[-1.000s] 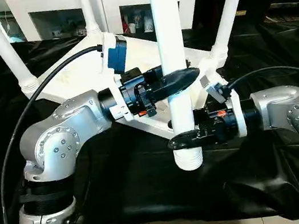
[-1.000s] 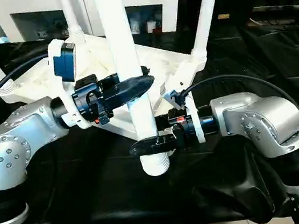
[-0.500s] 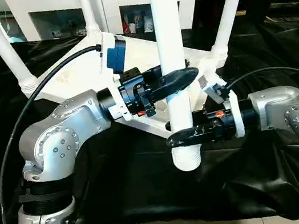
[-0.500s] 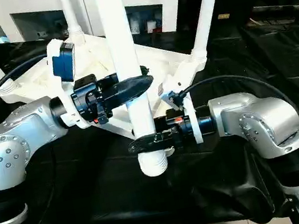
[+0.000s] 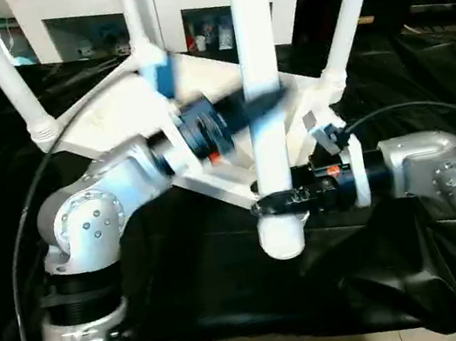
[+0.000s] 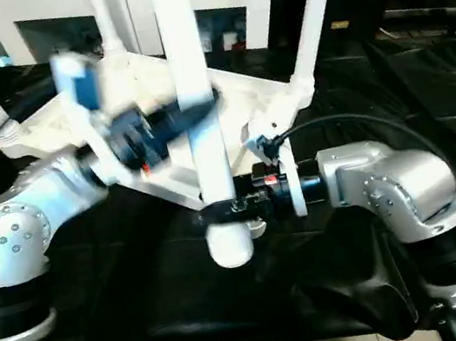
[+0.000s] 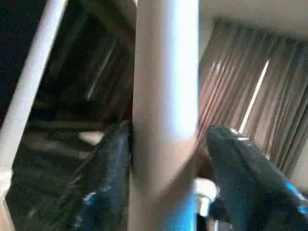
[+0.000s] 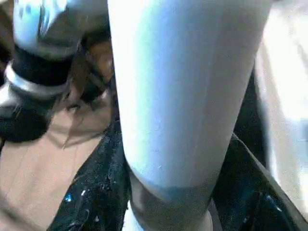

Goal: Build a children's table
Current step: Pick table leg, then insert table leg to table base

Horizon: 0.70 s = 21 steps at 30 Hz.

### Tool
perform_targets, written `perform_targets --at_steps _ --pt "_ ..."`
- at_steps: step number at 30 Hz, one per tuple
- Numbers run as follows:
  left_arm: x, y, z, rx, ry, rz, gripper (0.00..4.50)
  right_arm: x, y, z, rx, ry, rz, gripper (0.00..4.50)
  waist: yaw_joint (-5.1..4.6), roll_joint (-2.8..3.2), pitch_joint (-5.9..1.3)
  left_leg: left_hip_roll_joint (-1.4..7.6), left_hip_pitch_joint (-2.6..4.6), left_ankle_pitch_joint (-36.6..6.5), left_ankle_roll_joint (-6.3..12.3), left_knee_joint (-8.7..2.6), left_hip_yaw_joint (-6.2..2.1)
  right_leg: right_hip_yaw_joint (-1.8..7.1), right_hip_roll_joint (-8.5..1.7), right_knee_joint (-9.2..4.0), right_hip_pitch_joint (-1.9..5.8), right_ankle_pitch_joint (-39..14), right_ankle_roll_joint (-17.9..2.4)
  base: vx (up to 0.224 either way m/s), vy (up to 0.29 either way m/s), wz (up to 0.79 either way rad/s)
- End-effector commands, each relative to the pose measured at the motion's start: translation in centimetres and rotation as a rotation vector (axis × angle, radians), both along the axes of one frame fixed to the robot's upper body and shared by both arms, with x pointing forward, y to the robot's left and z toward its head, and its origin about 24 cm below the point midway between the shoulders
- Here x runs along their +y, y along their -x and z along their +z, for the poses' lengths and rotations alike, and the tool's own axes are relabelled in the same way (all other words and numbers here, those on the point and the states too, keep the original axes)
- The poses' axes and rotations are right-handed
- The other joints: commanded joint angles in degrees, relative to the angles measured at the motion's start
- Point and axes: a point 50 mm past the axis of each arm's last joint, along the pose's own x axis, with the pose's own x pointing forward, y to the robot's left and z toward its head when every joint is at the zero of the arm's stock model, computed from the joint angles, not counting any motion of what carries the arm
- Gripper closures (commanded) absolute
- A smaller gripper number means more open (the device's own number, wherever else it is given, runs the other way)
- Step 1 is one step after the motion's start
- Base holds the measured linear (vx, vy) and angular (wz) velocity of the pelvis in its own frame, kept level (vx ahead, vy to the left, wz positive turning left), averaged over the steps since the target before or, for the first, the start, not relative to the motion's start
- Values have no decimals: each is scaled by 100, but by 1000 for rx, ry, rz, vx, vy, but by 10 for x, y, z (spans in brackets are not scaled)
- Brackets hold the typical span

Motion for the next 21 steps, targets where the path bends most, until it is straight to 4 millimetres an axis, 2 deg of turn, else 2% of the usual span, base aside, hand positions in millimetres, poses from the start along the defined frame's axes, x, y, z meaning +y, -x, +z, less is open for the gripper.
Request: perform_targets --at_steps 1,2,3,4,5,6,7,9,10,11,12,13,15,16,17,19,20,21 --pt "13 -7 2 45 172 56 154 -7 -1 9 -28 -59 -45 263 15 7 -515 161 154 -1402 -165 -388 -87 156 -208 -395 290 -1310 -1276 0 0 0" --pt "19 -10 3 78 259 72 154 -9 -1 11 -34 -74 -59 264 30 58 -528 162 167 -1436 -173 -381 -94 154 -207 -377 291 -1249 -1319 0 0 0" --pt "21 -11 3 96 301 79 154 -9 -1 12 -38 -80 -66 264 26 73 -528 155 161 -1446 -167 -379 -93 150 -196 -381 295 -1209 -1332 0 0 0" --pt "25 -12 3 115 346 83 154 -11 -2 13 -43 -88 -81 264 28 41 -535 150 158 -1459 -149 -379 -93 144 -185 -384 303 -1171 -1322 0 0 0" --pt "26 -13 2 124 367 85 154 -12 -2 14 -46 -92 -92 264 31 54 -538 152 166 -1467 -140 -383 -96 142 -185 -382 299 -1192 -1298 0 0 0" --pt "33 -14 -3 132 366 101 154 -20 -7 15 -82 -95 -208 264 35 73 -523 148 163 -1483 -147 -385 -95 142 -189 -390 291 -1233 -1286 0 0 0" --pt "34 -15 -7 125 311 119 154 -26 -11 15 -103 -83 -281 264 24 61 -529 149 171 -1471 -164 -394 -95 139 -183 -405 273 -1317 -1212 0 0 0" --pt "33 -19 -17 101 120 196 154 -34 -18 11 -135 -24 -403 264 7 80 -528 161 192 -1480 -226 -420 -108 133 -160 -406 259 -1464 -1035 0 0 0" --pt "31 -23 -28 28 -97 262 154 -41 -23 7 -172 48 -495 264 12 70 -507 175 193 -1524 -245 -451 -141 135 -173 -492 239 -1749 -771 0 0 0" --pt "32 -25 -34 -23 -190 290 154 -45 -24 4 -188 88 -539 264 -8 136 -480 161 217 -1670 -390 -461 -133 155 -173 -445 212 -1944 -608 0 0 0" --pt "34 -27 -44 -120 -347 307 154 -52 -26 -1 -215 157 -609 264 7 109 -464 171 217 -1744 -375 -485 -154 152 -183 -548 198 -2128 -492 0 0 0" --pt "36 -30 -52 -167 -459 280 154 -56 -26 -3 -247 176 -645 264 0 132 -469 154 269 -1950 -500 -477 -133 181 -186 -529 151 -2314 -305 0 0 0" --pt "36 -33 -58 -220 -574 246 154 -59 -23 -4 -258 181 -651 264 0 128 -457 151 250 -1971 -509 -501 -149 177 -187 -531 172 -2194 -358 0 0 0" --pt "35 -35 -70 -297 -754 160 154 -63 -19 -7 -255 215 -659 264 -16 130 -465 160 234 -1969 -502 -514 -159 174 -181 -487 191 -1944 -466 0 0 0" --pt "35 -35 -70 -300 -761 154 154 -63 -19 -8 -255 217 -659 264 -13 128 -463 159 233 -1947 -477 -512 -164 173 -183 -490 193 -1859 -497 0 0 0" --pt "34 -35 -84 -336 -909 9 127 -64 -16 -10 -246 236 -670 264 -29 146 -462 159 237 -1860 -440 -504 -136 185 -183 -431 191 -1434 -765 0 0 0" --pt "34 -35 -90 -355 -961 -46 120 -65 -15 -11 -229 222 -691 264 -42 146 -457 161 211 -1746 -411 -496 -128 185 -203 -392 220 -1199 -941 0 0 0" --pt "33 -37 -94 -375 -995 -70 120 -66 -14 -11 -217 211 -709 264 -45 145 -438 148 208 -1733 -362 -490 -110 190 -197 -428 204 -1241 -953 0 0 0"
